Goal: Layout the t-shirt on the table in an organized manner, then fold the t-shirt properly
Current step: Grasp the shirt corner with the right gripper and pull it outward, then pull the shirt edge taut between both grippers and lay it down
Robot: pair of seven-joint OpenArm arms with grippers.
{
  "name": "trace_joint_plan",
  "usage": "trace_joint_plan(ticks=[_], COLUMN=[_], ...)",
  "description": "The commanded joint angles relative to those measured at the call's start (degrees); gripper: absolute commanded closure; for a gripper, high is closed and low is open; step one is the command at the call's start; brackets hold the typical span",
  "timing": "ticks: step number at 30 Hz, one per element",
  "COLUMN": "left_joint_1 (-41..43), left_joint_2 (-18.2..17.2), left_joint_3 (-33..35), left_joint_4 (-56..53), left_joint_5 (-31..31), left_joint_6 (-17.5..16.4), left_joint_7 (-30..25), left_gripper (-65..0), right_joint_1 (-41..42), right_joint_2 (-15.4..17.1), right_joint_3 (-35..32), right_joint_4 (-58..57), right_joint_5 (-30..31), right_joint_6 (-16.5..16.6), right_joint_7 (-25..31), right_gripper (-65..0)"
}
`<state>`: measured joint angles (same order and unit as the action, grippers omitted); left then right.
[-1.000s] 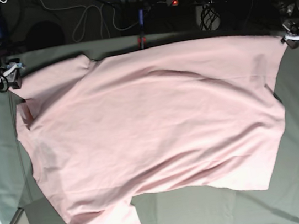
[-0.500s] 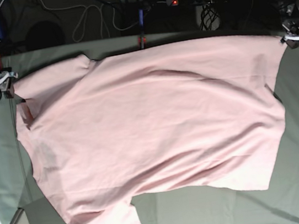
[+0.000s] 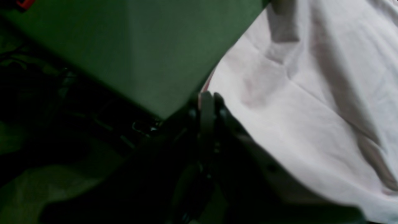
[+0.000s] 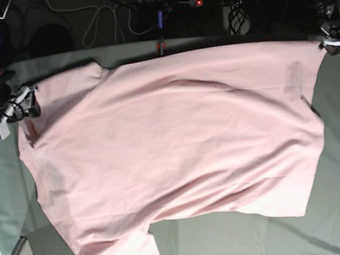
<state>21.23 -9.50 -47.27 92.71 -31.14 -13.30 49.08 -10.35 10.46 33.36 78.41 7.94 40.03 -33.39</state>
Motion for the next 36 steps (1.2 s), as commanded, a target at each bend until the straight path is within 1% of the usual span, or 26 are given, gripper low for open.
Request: trace_joint_plan(ticks=[1, 2, 5, 8, 14, 17, 22, 24, 26, 28, 31, 34, 36], left_joint_1=[0.1, 0.1, 0.1, 0.1, 0.1, -0.8, -1.1, -1.1, -1.1, -1.1, -1.1, -1.1, -1.1], left_joint_2=[-0.7, -0.7, -0.7, -0.7, -0.7, -0.7, -0.7, -0.7, -0.7, -0.7, -0.7, -0.7, -0.7], left_joint_3=[-0.4, -0.5, -0.5, -0.5, -0.3, -0.3, -0.3, -0.3, -0.3, -0.4, -0.6, -0.6, -0.7], left_joint_4=[0.8, 0.8, 0.8, 0.8, 0.8, 0.8, -0.7, -0.9, -1.2, -1.1, -1.1, -1.1, -1.1], left_joint_5=[-0.5, -0.5, -0.5, -0.5, -0.5, -0.5, -0.5, -0.5, -0.5, -0.5, -0.5, -0.8, -0.9], left_joint_6=[-0.1, -0.1, -0.1, -0.1, -0.1, -0.1, -0.1, -0.1, -0.1, -0.1, -0.1, -0.1, -0.1], left_joint_7=[-0.9, -0.9, -0.9, -0.9, -0.9, -0.9, -0.9, -0.9, -0.9, -0.9, -0.9, -0.9, -0.9], left_gripper=[-0.1, -0.1, -0.1, -0.1, -0.1, -0.1, -0.1, -0.1, -0.1, -0.1, -0.1, -0.1, -0.1], right_joint_1=[1.4, 2.2, 3.3, 3.4, 0.8, -0.7, -3.5, -3.8, -3.8, -3.8, -3.8, -3.8, -4.6], right_joint_2=[0.9, 1.2, 3.6, 4.6, 4.4, 2.1, -1.0, -1.4, -1.4, -1.5, -1.5, -1.4, -1.4], right_joint_3=[0.3, 0.5, 1.1, 1.2, 0.9, 0.8, 0.8, 0.8, 0.7, 0.7, 0.8, 1.2, 1.6], right_joint_4=[-0.8, -2.5, -6.8, -8.0, -7.2, -4.3, 1.8, 2.2, 2.1, 2.1, 2.3, 2.9, 4.7], right_joint_5=[0.5, 0.5, 0.5, 0.5, 0.5, 0.5, 0.5, 0.5, 0.5, 0.5, 0.5, 0.5, 0.5], right_joint_6=[0.0, 0.0, 0.0, 0.0, 0.0, 0.0, 0.0, 0.0, 0.0, 0.0, 0.0, 0.0, 0.0], right_joint_7=[0.5, 0.5, 0.5, 0.5, 0.5, 0.5, 0.5, 0.5, 0.5, 0.5, 0.5, 0.0, -0.1], right_gripper=[-44.2, -44.2, -44.2, -44.2, -44.0, -44.0, -43.9, -42.6, -38.1, -30.4, -14.4, 0.0, 0.0])
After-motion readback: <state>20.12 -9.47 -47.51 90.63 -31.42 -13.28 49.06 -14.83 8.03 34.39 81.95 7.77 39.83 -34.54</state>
